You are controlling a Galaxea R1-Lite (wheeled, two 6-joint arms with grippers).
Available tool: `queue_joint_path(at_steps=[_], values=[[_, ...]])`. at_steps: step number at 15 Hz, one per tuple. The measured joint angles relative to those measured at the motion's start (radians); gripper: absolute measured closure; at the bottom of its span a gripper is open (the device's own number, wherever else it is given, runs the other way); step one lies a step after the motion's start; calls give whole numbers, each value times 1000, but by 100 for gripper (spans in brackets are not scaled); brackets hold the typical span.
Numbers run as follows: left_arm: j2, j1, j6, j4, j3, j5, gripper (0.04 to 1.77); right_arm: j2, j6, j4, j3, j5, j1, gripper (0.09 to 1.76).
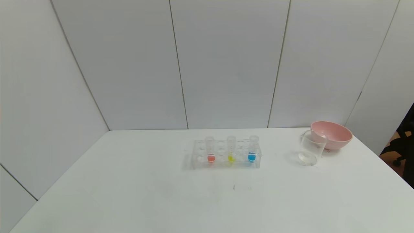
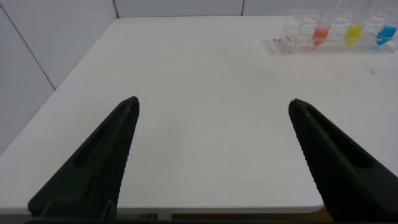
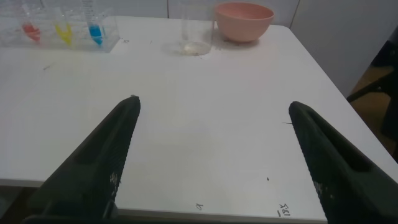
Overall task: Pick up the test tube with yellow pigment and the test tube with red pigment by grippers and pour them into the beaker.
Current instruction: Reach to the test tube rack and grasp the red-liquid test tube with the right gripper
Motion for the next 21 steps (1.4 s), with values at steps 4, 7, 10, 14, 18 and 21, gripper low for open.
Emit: queue_joint_path(at_steps=[4,7,10,14,18,21], values=[[0,0,0,0,0,0,9,0,5,-3,0,0,1,14],[0,0,0,0,0,0,9,0,5,-3,0,-1,1,14],[0,0,0,0,0,0,9,0,10,-4,0,-1,0,14],[0,0,0,0,0,0,9,0,14,-6,0,-1,1,14],[0,0,0,0,0,0,9,0,16,-7,0,-1,0,14],[0,0,0,0,0,0,9,0,15,-9,0,-1,0,14]])
